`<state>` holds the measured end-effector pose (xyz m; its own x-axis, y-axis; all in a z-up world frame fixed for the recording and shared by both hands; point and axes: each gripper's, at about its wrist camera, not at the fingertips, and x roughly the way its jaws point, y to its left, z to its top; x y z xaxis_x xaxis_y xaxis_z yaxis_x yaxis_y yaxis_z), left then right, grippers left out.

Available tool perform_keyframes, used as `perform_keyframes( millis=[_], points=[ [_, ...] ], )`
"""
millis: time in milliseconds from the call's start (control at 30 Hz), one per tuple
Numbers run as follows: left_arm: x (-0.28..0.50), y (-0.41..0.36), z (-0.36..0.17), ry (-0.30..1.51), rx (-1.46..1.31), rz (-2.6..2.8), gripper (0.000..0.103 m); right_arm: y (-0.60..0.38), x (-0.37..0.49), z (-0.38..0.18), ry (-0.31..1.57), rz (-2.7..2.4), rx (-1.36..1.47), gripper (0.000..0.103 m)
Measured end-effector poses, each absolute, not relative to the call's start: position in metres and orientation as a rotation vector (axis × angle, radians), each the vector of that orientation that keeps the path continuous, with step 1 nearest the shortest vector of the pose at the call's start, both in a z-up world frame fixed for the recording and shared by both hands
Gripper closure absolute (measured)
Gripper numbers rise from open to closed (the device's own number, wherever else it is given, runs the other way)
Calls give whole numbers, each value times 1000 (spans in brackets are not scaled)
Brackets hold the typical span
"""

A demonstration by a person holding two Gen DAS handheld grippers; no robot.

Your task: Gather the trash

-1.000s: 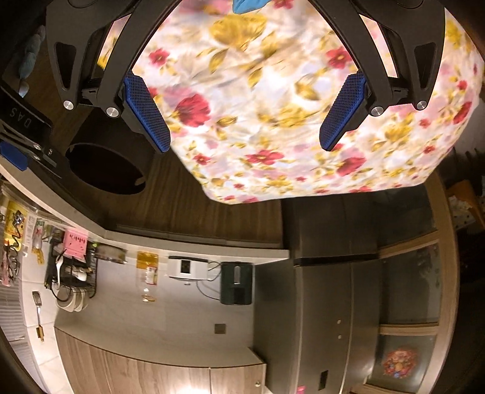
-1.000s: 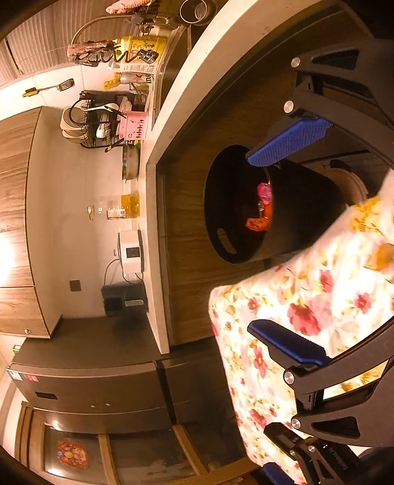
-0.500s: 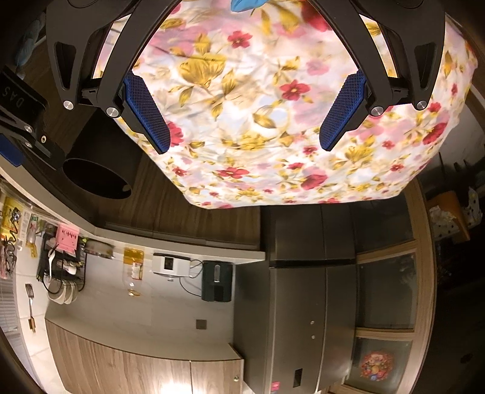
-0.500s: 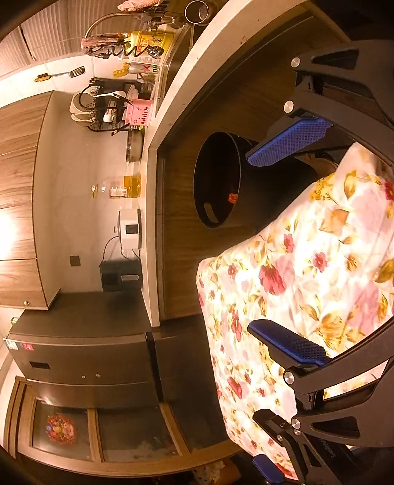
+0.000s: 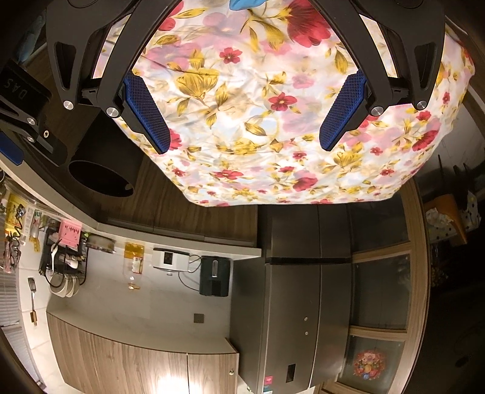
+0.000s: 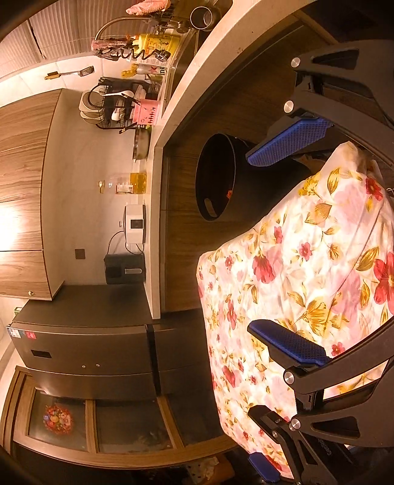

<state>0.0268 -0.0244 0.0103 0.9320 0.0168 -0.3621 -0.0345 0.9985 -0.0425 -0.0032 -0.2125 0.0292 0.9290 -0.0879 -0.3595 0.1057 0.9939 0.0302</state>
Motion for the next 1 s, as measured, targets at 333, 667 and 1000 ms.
perform_keyframes(
  millis=[333, 667, 1000],
  points=[
    [23, -24, 13, 363, -46, 20, 6, -210, -5, 32, 361, -99, 50, 6],
    [23, -22, 13, 361, -49, 23, 6, -207, -5, 32, 362, -101, 46, 6],
    [23, -22, 13, 360, -49, 22, 6, -205, -4, 33, 358, -100, 45, 6]
  ],
)
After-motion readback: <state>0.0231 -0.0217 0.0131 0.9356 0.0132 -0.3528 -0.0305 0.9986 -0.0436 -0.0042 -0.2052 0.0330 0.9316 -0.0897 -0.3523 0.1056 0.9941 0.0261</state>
